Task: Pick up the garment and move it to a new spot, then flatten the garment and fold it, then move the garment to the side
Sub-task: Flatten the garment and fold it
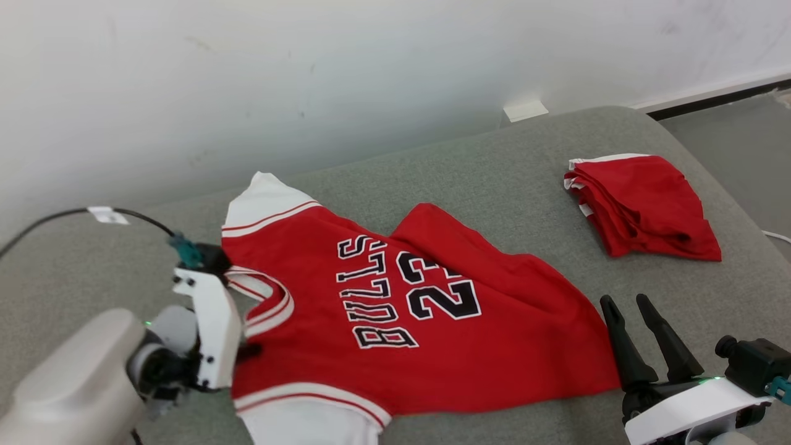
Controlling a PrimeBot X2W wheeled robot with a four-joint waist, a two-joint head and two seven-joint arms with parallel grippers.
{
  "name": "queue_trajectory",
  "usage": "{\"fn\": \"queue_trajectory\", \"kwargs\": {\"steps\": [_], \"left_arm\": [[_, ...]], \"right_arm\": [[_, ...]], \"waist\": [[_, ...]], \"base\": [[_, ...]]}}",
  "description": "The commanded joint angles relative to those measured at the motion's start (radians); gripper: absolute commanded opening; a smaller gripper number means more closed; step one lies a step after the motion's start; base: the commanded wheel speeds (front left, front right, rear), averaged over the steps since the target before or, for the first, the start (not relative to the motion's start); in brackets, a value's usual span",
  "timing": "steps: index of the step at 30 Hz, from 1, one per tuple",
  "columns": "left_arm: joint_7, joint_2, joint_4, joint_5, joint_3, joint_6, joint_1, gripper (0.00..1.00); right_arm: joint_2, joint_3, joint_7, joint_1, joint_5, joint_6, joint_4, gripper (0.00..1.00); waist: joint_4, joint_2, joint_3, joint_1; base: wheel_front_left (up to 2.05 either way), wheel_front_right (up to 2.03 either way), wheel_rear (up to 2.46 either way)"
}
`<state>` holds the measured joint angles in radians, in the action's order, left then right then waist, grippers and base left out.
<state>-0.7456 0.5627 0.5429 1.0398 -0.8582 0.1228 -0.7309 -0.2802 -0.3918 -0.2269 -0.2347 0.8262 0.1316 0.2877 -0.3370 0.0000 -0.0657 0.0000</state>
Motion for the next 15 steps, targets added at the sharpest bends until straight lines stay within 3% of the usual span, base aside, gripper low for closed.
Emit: {"fn": "queue_trajectory", "kwargs": {"steps": [1, 7, 10, 11, 12, 15], "left_arm": [[0.009, 0.018, 0.003, 0.006, 0.010, -0.008, -0.007, 0.00], [0.051, 0.044, 0.047, -0.031, 0.027, -0.044, -0.035, 0.00], [0.085, 0.025, 0.090, -0.041, 0.031, -0.053, -0.039, 0.17], [0.106, 0.020, 0.106, -0.041, 0.037, -0.056, -0.039, 0.46], [0.129, 0.010, 0.120, -0.036, 0.044, -0.058, -0.039, 1.00], [0.189, -0.014, 0.150, -0.034, 0.056, -0.045, -0.040, 1.00]], "right_arm": [[-0.005, -0.003, -0.003, 0.002, 0.003, -0.002, 0.002, 1.00], [-0.007, -0.010, 0.003, 0.004, 0.002, -0.002, -0.001, 1.00], [-0.006, -0.012, 0.003, -0.004, 0.001, -0.002, 0.000, 1.00], [-0.005, -0.013, 0.004, -0.006, 0.001, -0.002, 0.000, 1.00], [-0.004, -0.013, 0.004, -0.008, 0.000, -0.002, 0.000, 1.00], [-0.008, -0.010, 0.003, -0.006, -0.002, -0.002, 0.001, 1.00]], "waist": [[0.001, 0.0000, 0.008, 0.0000], [0.008, 0.0000, 0.011, 0.0000], [0.011, 0.0000, 0.007, 0.0000], [0.012, 0.0000, 0.006, 0.0000], [0.014, 0.0000, 0.006, 0.0000], [0.026, 0.0000, 0.011, 0.0000]], "base": [[0.00, 0.00, 0.00], [0.00, 0.00, 0.00], [0.00, 0.00, 0.00], [0.00, 0.00, 0.00], [0.00, 0.00, 0.00], [0.00, 0.00, 0.00]]}}
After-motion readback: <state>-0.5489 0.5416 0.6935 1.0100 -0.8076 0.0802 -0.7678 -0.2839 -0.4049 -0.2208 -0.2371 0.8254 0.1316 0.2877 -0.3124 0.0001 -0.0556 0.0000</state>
